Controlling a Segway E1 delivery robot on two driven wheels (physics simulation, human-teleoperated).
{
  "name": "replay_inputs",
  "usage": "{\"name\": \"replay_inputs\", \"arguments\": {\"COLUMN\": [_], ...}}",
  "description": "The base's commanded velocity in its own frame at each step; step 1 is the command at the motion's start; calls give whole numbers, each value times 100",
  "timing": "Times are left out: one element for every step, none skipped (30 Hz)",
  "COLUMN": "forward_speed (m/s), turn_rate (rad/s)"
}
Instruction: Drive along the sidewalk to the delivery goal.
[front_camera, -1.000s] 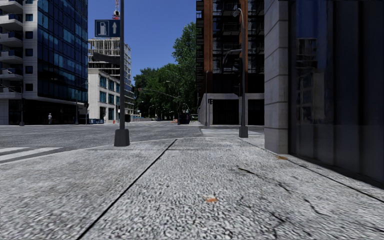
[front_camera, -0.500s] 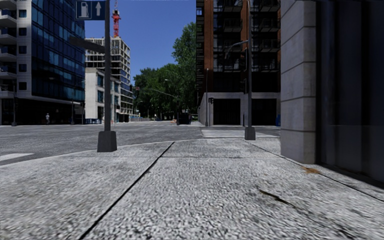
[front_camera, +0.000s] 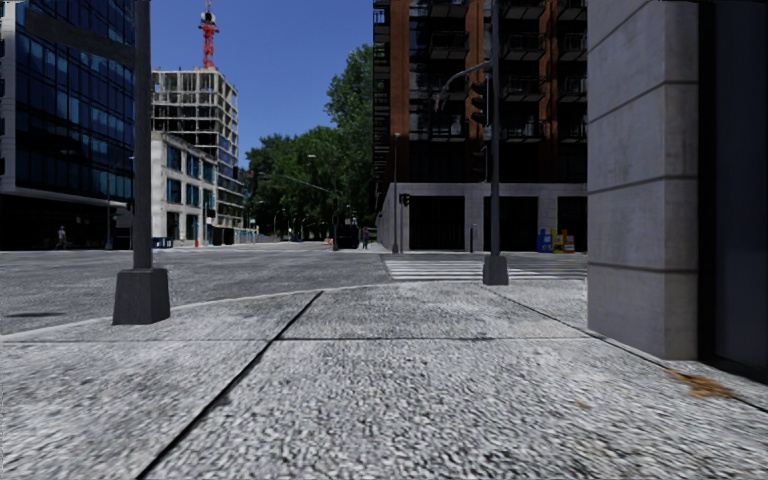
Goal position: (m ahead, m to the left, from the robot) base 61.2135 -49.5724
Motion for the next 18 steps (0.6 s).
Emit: {"name": "replay_inputs", "arguments": {"forward_speed": [200, 200, 200, 200, 200, 200, 200, 200, 200, 200, 200, 200, 200, 200, 200, 200, 200, 200], "turn_rate": [-29, -29, -29, -29, -29, -29, -29, -29, -29, -29, -29, -29, -29, -29, -29, -29, -29, -29]}}
